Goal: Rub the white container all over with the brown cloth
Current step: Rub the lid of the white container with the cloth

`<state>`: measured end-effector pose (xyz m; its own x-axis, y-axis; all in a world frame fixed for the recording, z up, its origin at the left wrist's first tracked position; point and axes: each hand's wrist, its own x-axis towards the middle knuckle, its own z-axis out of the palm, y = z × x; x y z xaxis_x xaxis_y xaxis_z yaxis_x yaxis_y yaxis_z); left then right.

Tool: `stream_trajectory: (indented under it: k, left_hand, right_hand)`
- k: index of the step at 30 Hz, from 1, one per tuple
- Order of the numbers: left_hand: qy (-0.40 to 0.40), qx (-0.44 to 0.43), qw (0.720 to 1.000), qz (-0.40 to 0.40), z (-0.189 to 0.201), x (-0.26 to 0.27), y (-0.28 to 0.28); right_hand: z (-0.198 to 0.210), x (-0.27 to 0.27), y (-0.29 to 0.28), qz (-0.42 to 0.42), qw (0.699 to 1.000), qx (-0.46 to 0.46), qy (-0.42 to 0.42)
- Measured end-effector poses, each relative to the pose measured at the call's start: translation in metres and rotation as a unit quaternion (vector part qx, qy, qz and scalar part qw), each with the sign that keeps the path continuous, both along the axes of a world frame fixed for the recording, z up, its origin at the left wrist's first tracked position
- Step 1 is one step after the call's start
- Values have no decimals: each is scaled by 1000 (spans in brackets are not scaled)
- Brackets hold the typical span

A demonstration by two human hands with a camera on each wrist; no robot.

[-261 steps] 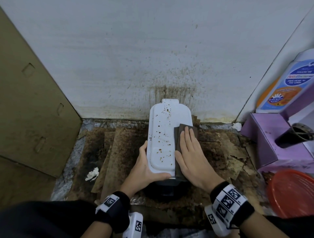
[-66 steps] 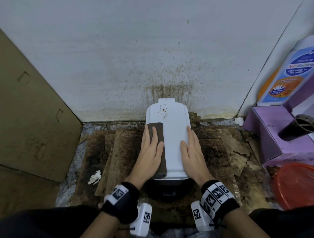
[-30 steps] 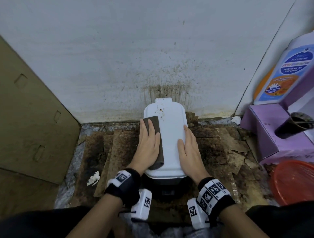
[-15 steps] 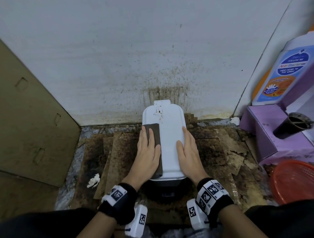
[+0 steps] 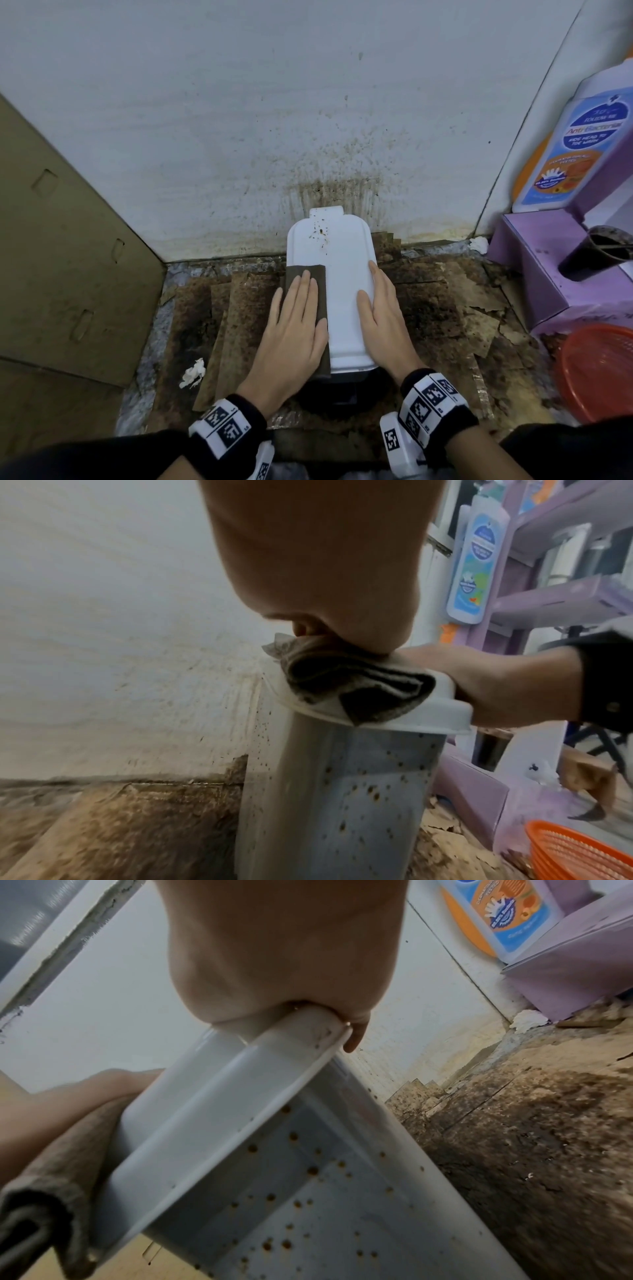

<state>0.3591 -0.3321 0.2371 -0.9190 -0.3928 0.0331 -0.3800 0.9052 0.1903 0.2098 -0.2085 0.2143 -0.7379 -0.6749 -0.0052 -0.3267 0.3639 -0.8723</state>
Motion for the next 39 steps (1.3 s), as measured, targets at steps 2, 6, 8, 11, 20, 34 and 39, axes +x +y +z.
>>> stream_trajectory:
  k: [2, 6, 8, 11, 20, 34, 39]
  left_hand:
    - [-28, 38, 999, -9, 1, -4, -4]
    - [-60, 29, 996, -53, 7, -19, -24]
    - [-69, 42, 995, -66, 9, -30, -39]
    - [-77, 70, 991, -81, 12, -54, -63]
    - [-82, 113, 988, -63, 21, -127, -130]
    - [-48, 114, 992, -33, 8, -91, -92]
    - [-66, 87, 992, -69, 11, -64, -63]
  right_hand:
    - [0, 0, -1, -2, 1000, -3, -5]
    - [0, 0, -1, -5, 1000, 2, -7]
    - [1, 0, -2, -2, 1000, 2, -9]
    - [1, -1, -2, 3, 1000, 2, -10]
    - [3, -1, -2, 8, 1000, -4, -18]
    - [3, -1, 0, 6, 1000, 1, -5]
    - [3, 0, 0, 1, 1000, -2, -6]
